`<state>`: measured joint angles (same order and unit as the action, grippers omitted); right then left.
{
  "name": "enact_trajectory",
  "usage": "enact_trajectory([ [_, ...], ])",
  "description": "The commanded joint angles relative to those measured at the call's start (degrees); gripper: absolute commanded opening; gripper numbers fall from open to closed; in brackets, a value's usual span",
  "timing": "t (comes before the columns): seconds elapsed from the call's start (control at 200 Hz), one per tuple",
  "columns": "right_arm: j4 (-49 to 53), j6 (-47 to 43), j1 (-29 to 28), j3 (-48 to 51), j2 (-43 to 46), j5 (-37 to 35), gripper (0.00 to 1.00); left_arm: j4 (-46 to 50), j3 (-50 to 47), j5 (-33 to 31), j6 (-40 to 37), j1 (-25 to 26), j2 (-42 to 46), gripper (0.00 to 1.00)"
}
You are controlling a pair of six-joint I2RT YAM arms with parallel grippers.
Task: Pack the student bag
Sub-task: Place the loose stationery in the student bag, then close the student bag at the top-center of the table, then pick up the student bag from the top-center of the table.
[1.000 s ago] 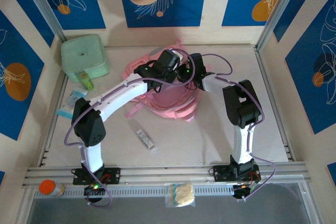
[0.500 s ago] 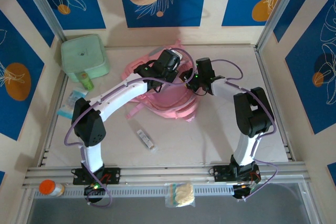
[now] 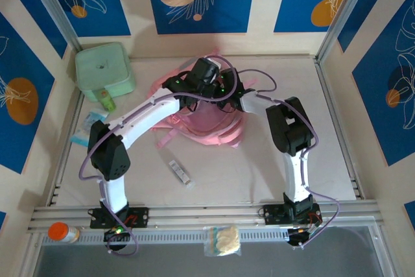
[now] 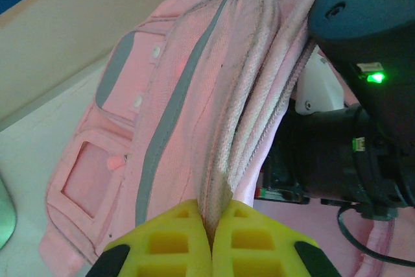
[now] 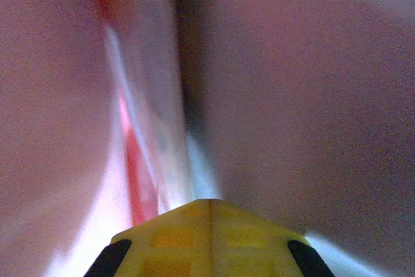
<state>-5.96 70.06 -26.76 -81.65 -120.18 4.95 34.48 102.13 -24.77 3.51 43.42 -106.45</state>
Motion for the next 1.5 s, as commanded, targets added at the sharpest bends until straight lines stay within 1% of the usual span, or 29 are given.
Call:
enact_trajectory([
  [0.0,-3.88,-1.17,-1.67,0.37,0.89,-0.81,0.00,-0.11,4.30,-2.86,2.98,0.03,0.81,0.00],
  [0.085,-7.41,-1.30,-0.81,7.24,6.12,-1.82,0.00,0.53,4.40,-2.83,4.09,-0.44,0.81,0.00],
  [0.145,-7.95,-2.37,0.24,11.78,10.53,-2.35,0.00,0.75,4.40,-2.83,4.86,-0.90,0.90,0.00],
  [0.265,-3.59,-4.28,3.94,17.69,18.21,-2.90,0.02,0.63,4.31,-1.70,5.72,-1.42,1.10,0.00],
  [0.315,-1.32,-4.85,5.96,19.25,20.45,-2.55,0.02,0.51,4.31,-1.03,5.73,-1.49,1.24,0.00],
  [0.375,-1.22,-6.51,8.31,21.31,22.40,-2.04,0.02,0.33,4.13,0.11,5.46,-1.50,1.42,0.00],
  [0.425,0.01,-7.72,9.83,21.57,22.94,-1.25,0.02,0.55,4.21,0.00,5.75,-1.56,1.42,0.00],
  [0.49,1.05,-8.81,11.72,21.27,23.00,1.96,0.00,0.82,4.13,0.55,5.98,-1.53,1.21,0.00],
  [0.56,2.22,-9.91,12.34,21.57,24.25,2.15,0.00,0.94,3.96,1.59,6.16,-1.58,1.14,0.00],
  [0.705,6.98,-13.20,12.57,21.32,28.61,0.68,0.00,2.53,3.63,9.03,6.18,-1.50,0.35,0.00],
  [0.785,11.89,-14.82,12.50,20.55,31.25,-1.53,0.00,3.01,2.41,13.49,6.76,-1.53,-0.40,0.00],
  [0.835,14.17,-15.45,12.46,20.35,32.53,-2.48,0.00,2.88,1.09,15.23,7.26,-1.50,-0.51,0.00],
  [0.855,14.84,-15.71,12.52,20.37,33.04,-2.49,0.00,2.87,0.75,15.82,7.42,-1.50,-0.51,0.04],
  [0.89,15.69,-16.11,12.57,20.46,33.86,-2.23,0.00,3.13,0.38,17.13,7.73,-1.49,-0.51,0.15],
  [0.915,16.32,-16.43,12.50,20.47,34.30,-1.99,0.00,3.66,0.29,18.25,7.89,-1.49,-0.36,0.21],
  [0.975,18.34,-17.33,12.34,20.09,35.01,-1.61,0.00,3.90,-0.45,21.59,8.91,-1.57,0.82,0.30],
  [1.045,20.67,-18.34,11.77,19.61,35.75,-1.53,0.00,1.98,-3.41,24.81,9.85,-1.61,4.13,0.42],
  [1.125,22.28,-20.25,10.03,19.60,36.59,-1.99,0.02,-1.47,-9.33,24.70,12.02,-2.04,9.26,0.47],
  [1.225,26.59,-23.33,6.71,17.60,36.09,-2.80,0.03,-5.86,-18.34,24.12,16.82,-5.26,15.15,0.50],
  [1.286,28.12,-24.22,4.07,17.23,35.97,-4.15,0.03,-8.22,-23.95,24.34,21.45,-9.17,17.60,0.51],
  [1.421,27.99,-23.66,-1.48,17.63,34.73,-4.60,0.04,-16.96,-36.58,29.29,33.62,-19.20,20.44,0.51],
  [1.496,28.31,-22.61,-3.70,17.70,33.43,-4.98,0.04,-21.43,-40.56,31.50,38.07,-23.42,19.70,0.51],
])
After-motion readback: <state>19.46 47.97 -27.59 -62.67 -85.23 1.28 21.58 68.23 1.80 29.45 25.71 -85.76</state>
